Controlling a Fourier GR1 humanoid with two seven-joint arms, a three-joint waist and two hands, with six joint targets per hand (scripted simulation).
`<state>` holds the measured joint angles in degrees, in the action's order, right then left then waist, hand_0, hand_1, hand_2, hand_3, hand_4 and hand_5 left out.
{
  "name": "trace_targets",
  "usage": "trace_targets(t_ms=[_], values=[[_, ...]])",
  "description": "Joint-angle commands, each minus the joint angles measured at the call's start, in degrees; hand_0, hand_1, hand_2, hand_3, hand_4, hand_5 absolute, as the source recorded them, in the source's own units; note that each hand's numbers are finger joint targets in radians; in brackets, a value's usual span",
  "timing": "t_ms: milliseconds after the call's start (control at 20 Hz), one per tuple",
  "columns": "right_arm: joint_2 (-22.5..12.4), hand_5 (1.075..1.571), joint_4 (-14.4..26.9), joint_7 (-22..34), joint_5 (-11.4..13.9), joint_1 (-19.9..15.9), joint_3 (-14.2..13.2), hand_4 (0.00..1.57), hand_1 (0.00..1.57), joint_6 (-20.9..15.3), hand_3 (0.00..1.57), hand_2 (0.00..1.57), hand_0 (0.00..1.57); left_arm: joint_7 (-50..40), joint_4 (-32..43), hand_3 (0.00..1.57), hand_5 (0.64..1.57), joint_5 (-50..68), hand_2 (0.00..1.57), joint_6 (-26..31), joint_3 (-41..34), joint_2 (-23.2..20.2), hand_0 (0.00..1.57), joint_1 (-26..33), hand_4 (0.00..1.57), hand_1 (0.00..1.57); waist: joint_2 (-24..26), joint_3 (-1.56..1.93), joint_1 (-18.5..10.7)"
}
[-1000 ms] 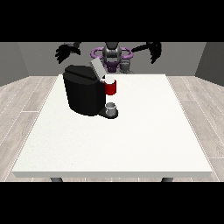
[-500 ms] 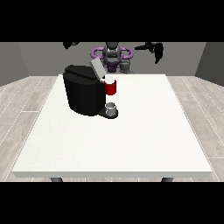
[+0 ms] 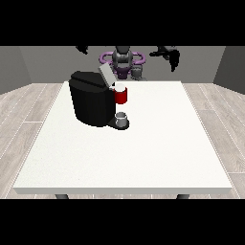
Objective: Insert the coffee pod into the coffee machine and close the lid
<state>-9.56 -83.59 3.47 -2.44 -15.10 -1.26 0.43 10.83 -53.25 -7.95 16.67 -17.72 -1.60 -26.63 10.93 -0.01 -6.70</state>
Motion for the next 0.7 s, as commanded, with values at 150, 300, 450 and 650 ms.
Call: trace_targets(t_ms=[150,300,450,650], values=[[0.4,1.571,5.1,-1.3,-0.4,-1.7,-1.7,0.00,0.00,1.3,0.00,0.00,0.00,-6.6,-11.9,0.00,1.571,4.1,0.00,-1.2,5.5,1.6,0.00,6.7,0.00,0.00,-1.2,0.04,-3.0],[-0.3,1.571,5.5,-1.7,-1.7,-5.4,-3.1,0.00,0.00,2.4,0.00,0.00,0.00,-5.0,-13.5,0.00,1.571,7.2,0.00,2.5,2.7,-1.1,0.00,7.9,0.00,0.00,-5.0,0.02,-2.9],[2.1,1.571,9.2,-4.6,0.8,-4.7,-1.5,0.00,0.00,0.6,0.00,0.00,0.00,-5.9,-17.4,0.00,1.571,7.3,0.00,0.0,4.7,-0.6,0.00,9.1,0.00,0.00,-7.0,0.02,-2.1],[-1.7,1.571,11.4,-2.2,-2.3,-13.2,-5.4,0.00,0.00,3.5,0.00,0.00,0.00,-7.8,-18.5,0.00,1.571,8.2,0.00,-1.8,4.2,-2.3,0.00,6.1,0.00,0.00,-11.3,0.02,-0.4]])
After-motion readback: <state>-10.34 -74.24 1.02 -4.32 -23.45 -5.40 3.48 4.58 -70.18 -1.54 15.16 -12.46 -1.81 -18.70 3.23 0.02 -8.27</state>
